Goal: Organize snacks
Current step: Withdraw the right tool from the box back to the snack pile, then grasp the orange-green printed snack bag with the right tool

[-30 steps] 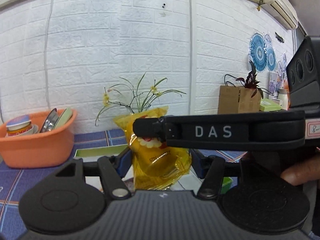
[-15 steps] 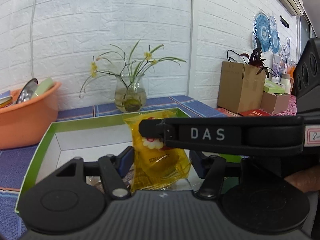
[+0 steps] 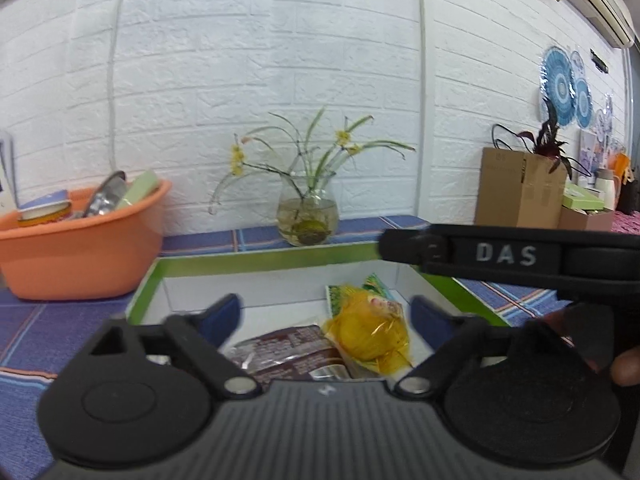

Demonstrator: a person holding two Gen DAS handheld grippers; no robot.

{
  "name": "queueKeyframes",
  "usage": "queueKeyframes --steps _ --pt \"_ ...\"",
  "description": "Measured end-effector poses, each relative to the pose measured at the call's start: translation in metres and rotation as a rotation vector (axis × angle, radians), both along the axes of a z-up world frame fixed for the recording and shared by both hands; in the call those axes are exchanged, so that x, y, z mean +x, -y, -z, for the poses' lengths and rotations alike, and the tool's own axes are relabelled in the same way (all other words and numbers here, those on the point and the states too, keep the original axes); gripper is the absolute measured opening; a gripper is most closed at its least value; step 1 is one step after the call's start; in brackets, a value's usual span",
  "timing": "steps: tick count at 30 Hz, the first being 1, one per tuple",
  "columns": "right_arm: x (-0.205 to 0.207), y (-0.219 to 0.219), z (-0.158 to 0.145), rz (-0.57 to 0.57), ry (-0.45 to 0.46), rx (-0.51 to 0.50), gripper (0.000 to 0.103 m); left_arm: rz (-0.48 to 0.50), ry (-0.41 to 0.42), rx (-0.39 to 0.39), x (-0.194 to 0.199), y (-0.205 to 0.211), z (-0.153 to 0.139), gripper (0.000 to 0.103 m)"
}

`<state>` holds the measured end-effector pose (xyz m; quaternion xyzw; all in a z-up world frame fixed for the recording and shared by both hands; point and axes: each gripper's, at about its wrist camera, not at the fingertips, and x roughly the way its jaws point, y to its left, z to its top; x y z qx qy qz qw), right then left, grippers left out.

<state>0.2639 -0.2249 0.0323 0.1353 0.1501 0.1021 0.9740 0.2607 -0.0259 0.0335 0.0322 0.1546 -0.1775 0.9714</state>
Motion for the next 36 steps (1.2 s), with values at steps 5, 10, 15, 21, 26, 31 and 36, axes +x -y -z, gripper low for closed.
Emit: queueKeyframes --steps 5,10,15,21,26,31,36 --pt "-0.022 0.007 -0.003 0.047 -0.073 0.043 0.103 -0.031 0.057 0.018 -0.025 -0.018 -0.014 0.1" --pt "-0.063 0.014 -0.003 0.029 -0.136 0.133 0.103 -0.067 0.04 -0.024 -0.054 -0.06 -0.025 0.1" --pt "-0.105 0.017 -0.001 -0.046 -0.186 0.2 0.103 -0.193 -0.017 -0.029 -0.096 -0.101 -0.014 0.1" --pt "-0.157 0.007 0.019 -0.148 -0.229 0.2 0.103 -0.176 -0.168 -0.092 -0.161 -0.108 0.017 0.1" --pt "-0.175 0.013 0.032 -0.169 -0.333 0.296 0.103 0.026 -0.245 -0.055 -0.198 -0.065 0.03 0.1" --pt "-0.178 0.017 0.048 -0.195 -0.442 0.421 0.103 0.119 -0.245 0.069 -0.208 -0.026 0.038 0.1" --pt "-0.169 0.007 0.057 -0.2 -0.512 0.436 0.103 0.123 -0.274 0.063 -0.198 -0.016 0.046 0.1"
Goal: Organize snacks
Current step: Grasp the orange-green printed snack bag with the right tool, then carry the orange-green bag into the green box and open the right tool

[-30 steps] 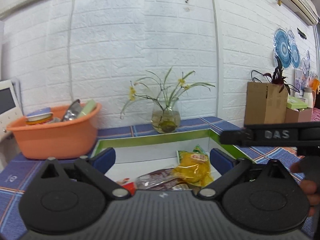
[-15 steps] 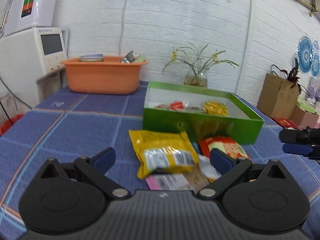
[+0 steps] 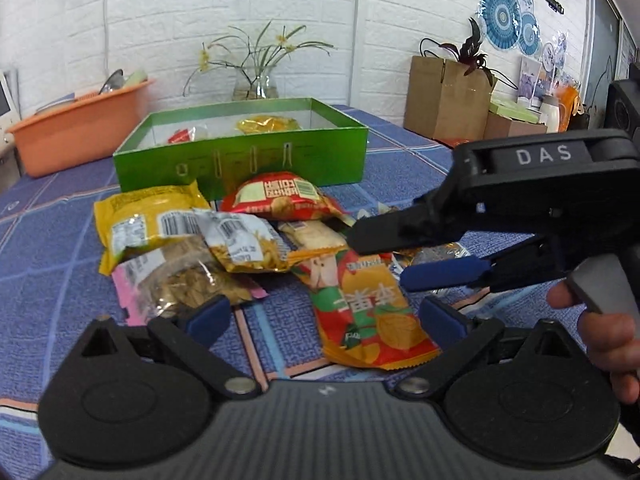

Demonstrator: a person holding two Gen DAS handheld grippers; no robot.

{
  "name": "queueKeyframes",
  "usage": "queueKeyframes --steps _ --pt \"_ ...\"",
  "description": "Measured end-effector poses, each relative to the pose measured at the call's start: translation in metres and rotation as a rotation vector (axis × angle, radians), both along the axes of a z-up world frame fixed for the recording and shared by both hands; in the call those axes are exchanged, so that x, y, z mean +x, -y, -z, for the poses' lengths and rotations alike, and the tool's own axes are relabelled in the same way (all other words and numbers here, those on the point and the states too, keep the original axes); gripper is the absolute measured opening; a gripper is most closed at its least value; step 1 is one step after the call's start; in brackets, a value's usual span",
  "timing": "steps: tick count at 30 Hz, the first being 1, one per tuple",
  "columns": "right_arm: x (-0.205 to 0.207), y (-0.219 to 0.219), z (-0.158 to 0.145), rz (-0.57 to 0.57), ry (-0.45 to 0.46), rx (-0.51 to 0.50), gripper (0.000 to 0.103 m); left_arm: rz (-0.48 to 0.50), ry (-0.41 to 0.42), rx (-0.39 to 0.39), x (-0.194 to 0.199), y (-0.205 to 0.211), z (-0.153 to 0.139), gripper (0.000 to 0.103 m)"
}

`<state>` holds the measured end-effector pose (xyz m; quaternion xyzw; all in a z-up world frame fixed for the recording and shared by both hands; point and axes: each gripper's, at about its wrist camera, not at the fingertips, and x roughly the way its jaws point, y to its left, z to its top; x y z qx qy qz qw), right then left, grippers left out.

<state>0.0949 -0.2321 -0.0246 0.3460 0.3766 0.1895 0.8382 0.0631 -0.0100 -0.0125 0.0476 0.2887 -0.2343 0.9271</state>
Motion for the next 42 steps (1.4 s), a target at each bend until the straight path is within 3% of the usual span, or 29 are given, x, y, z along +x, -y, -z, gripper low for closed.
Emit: queueKeyframes --steps 6,11,13,15,16,17,20,28,42 --pt "0.015 0.0 0.005 0.014 -0.052 -0.029 0.103 0.042 -0.095 -0.044 0.015 0.011 0.014 0.099" --pt "0.019 0.01 0.012 -0.03 -0.024 0.017 0.103 0.056 -0.051 -0.009 0.01 0.02 0.019 0.094" --pt "0.019 0.014 0.014 -0.045 -0.013 0.03 0.103 0.062 -0.04 0.011 0.008 0.023 0.019 0.089" --pt "0.015 0.012 0.013 -0.064 0.02 -0.002 0.101 0.077 -0.027 0.031 0.004 0.027 0.019 0.068" --pt "0.013 0.007 0.013 -0.068 0.031 -0.05 0.069 0.093 -0.024 0.032 0.003 0.027 0.018 0.06" --pt "0.01 0.003 0.012 -0.062 0.044 -0.109 0.042 0.088 -0.024 0.035 0.002 0.028 0.017 0.059" --pt "-0.002 -0.005 0.005 -0.073 0.125 -0.184 0.041 0.091 -0.024 0.028 0.002 0.025 0.015 0.057" --pt "-0.011 -0.021 -0.018 -0.1 0.238 -0.233 0.039 0.068 0.003 -0.011 -0.003 0.008 -0.001 0.055" --pt "0.014 -0.074 -0.042 -0.214 0.339 -0.255 0.039 -0.053 0.092 -0.008 -0.004 -0.035 -0.027 0.054"
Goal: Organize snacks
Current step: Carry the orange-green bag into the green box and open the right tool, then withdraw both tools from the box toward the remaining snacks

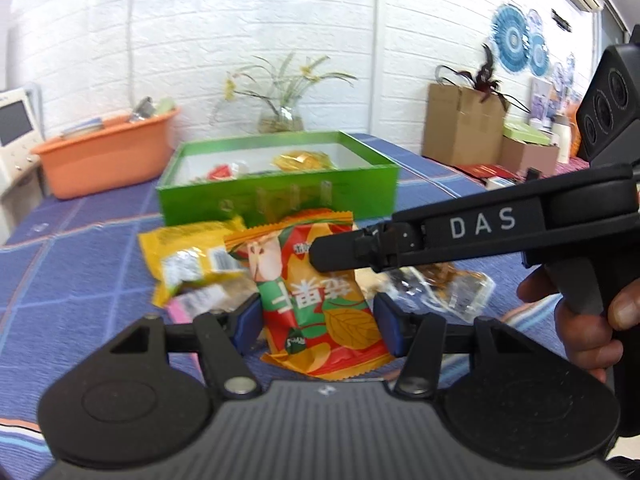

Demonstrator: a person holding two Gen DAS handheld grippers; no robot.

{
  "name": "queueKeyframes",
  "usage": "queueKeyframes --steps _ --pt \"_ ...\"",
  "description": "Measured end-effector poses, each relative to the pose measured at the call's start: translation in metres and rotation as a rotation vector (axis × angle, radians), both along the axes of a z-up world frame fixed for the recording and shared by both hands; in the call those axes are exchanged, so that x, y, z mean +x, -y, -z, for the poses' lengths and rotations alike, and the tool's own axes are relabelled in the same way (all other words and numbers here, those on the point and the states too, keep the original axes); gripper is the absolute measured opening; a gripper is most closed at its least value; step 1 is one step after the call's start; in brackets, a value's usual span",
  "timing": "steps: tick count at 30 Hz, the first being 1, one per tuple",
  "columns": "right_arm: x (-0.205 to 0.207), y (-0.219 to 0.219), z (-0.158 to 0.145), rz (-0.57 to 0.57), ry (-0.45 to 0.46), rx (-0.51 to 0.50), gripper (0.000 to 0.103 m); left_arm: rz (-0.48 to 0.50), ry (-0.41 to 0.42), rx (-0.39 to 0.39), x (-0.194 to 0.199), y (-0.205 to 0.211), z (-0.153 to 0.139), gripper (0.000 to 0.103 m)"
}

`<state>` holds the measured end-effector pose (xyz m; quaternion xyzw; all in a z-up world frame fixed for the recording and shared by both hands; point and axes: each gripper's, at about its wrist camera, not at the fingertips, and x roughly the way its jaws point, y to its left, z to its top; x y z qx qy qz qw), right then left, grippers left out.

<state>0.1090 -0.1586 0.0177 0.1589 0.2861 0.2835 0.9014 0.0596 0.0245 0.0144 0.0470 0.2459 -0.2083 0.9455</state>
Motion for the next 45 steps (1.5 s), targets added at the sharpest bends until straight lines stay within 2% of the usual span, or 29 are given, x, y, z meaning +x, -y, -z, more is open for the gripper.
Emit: queueKeyframes --steps 4,9,13,18,22,25,29,31,32,33,34,40,45 --pt "0.007 -0.009 -0.001 0.014 0.014 0.062 0.041 -0.03 0.057 0.006 0.004 -0.01 -0.014 0.051" --pt "0.027 -0.011 -0.014 0.006 0.038 0.086 0.039 -0.026 0.111 0.066 0.032 -0.011 -0.031 0.052" --pt "0.057 0.003 -0.028 0.041 0.049 0.122 0.038 0.008 0.153 0.111 0.065 0.001 -0.047 0.051" --pt "0.098 0.038 -0.039 0.133 0.033 0.248 0.037 0.051 0.191 0.124 0.111 0.029 -0.061 0.052" --pt "0.125 0.055 -0.033 0.185 0.045 0.268 0.038 0.062 0.177 0.117 0.148 0.052 -0.061 0.052" --pt "0.139 0.067 -0.017 0.236 0.033 0.296 0.038 0.069 0.113 0.109 0.177 0.065 -0.051 0.055" --pt "0.154 0.077 0.0 0.272 -0.006 0.276 0.037 0.059 0.036 0.107 0.203 0.077 -0.036 0.057" --pt "0.156 0.083 0.004 0.278 -0.026 0.302 0.052 0.043 0.018 0.112 0.211 0.08 -0.03 0.058" --pt "0.157 0.086 0.004 0.281 -0.037 0.312 0.071 0.035 0.013 0.114 0.212 0.08 -0.028 0.064" --pt "0.155 0.09 0.003 0.286 -0.038 0.324 0.085 0.03 0.011 0.113 0.212 0.079 -0.026 0.068" --pt "0.153 0.091 0.001 0.298 -0.024 0.326 0.103 0.023 0.012 0.115 0.211 0.077 -0.026 0.068" --pt "0.139 0.091 -0.022 0.288 0.082 0.254 0.103 -0.004 0.063 0.125 0.184 0.056 -0.036 0.073" --pt "0.136 0.091 -0.031 0.271 0.076 0.259 0.103 -0.077 0.077 0.092 0.141 0.029 -0.038 0.077"
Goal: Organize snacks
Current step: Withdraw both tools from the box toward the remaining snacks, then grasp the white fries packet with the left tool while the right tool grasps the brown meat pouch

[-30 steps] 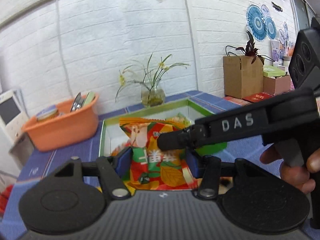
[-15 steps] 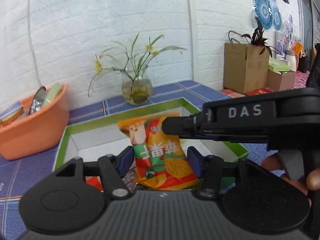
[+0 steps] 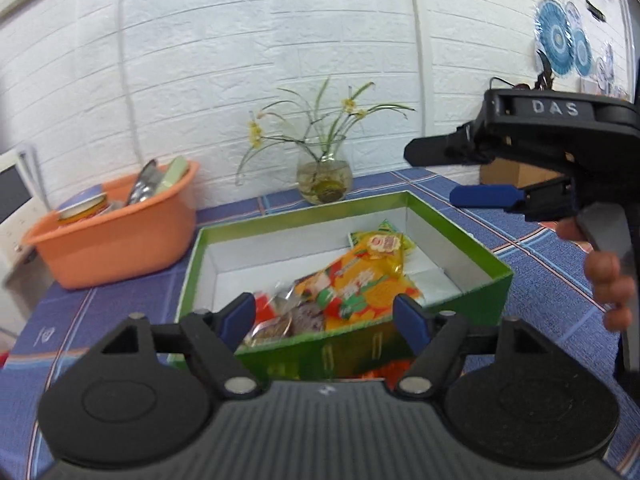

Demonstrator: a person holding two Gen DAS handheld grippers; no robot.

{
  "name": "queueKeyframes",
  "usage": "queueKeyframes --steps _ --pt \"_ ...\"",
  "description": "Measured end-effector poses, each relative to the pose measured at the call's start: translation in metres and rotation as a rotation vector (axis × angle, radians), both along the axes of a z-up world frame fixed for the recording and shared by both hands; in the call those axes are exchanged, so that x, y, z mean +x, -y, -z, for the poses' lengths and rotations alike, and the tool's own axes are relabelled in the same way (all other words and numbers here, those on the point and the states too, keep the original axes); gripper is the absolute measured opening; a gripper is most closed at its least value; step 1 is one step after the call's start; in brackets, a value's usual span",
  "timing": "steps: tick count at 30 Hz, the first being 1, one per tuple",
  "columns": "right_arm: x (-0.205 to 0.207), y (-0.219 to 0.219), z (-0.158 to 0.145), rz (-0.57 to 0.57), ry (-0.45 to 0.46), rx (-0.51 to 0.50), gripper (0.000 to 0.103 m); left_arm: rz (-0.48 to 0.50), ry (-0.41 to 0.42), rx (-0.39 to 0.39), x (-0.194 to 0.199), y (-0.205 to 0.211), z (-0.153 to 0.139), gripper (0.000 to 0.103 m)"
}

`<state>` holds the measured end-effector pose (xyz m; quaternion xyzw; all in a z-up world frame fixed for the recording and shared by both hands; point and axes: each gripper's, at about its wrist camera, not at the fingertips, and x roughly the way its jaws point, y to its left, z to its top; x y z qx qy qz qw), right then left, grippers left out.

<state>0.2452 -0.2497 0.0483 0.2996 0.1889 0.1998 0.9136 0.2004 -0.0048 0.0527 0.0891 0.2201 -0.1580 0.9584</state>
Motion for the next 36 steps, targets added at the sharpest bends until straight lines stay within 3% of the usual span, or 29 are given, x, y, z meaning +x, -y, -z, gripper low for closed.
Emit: queueKeyframes --steps 3,7,14,19,21,22,26,28,31,32,34,36 --pt "-0.003 -0.004 -0.006 0.0 -0.019 -0.031 0.103 -0.051 0.005 -0.02 -0.034 -0.008 0.01 0.081" --pt "-0.025 -0.013 -0.01 0.002 -0.038 -0.189 0.103 -0.075 -0.006 -0.004 -0.066 -0.002 0.028 0.082" --pt "-0.101 -0.003 0.018 -0.012 -0.003 -0.456 0.103 -0.036 -0.022 0.038 -0.077 0.019 0.053 0.082" --pt "-0.124 0.004 0.044 -0.053 -0.118 -0.449 0.103 0.008 -0.072 0.092 -0.074 0.033 0.07 0.086" --pt "-0.121 0.004 0.054 -0.083 -0.179 -0.41 0.103 -0.006 -0.068 0.11 -0.073 0.033 0.073 0.099" --pt "-0.118 0.003 0.059 -0.089 -0.199 -0.407 0.103 -0.011 -0.072 0.109 -0.071 0.033 0.074 0.101" --pt "-0.111 -0.003 0.072 -0.047 -0.23 -0.48 0.103 0.012 -0.137 0.032 -0.062 0.023 0.077 0.103" --pt "-0.112 -0.005 0.073 -0.051 -0.222 -0.518 0.103 0.033 -0.157 0.032 -0.061 0.024 0.081 0.1" --pt "-0.118 -0.009 0.073 -0.07 -0.194 -0.594 0.101 0.071 -0.16 0.03 -0.066 0.027 0.083 0.085" --pt "-0.121 -0.011 0.072 -0.081 -0.181 -0.604 0.088 0.091 -0.175 0.009 -0.067 0.026 0.082 0.075" --pt "-0.126 -0.015 0.071 -0.115 -0.171 -0.617 0.064 0.107 -0.182 0.004 -0.07 0.026 0.081 0.068" --pt "-0.133 -0.021 0.069 -0.122 -0.152 -0.675 0.063 0.117 -0.185 -0.002 -0.072 0.025 0.081 0.065"
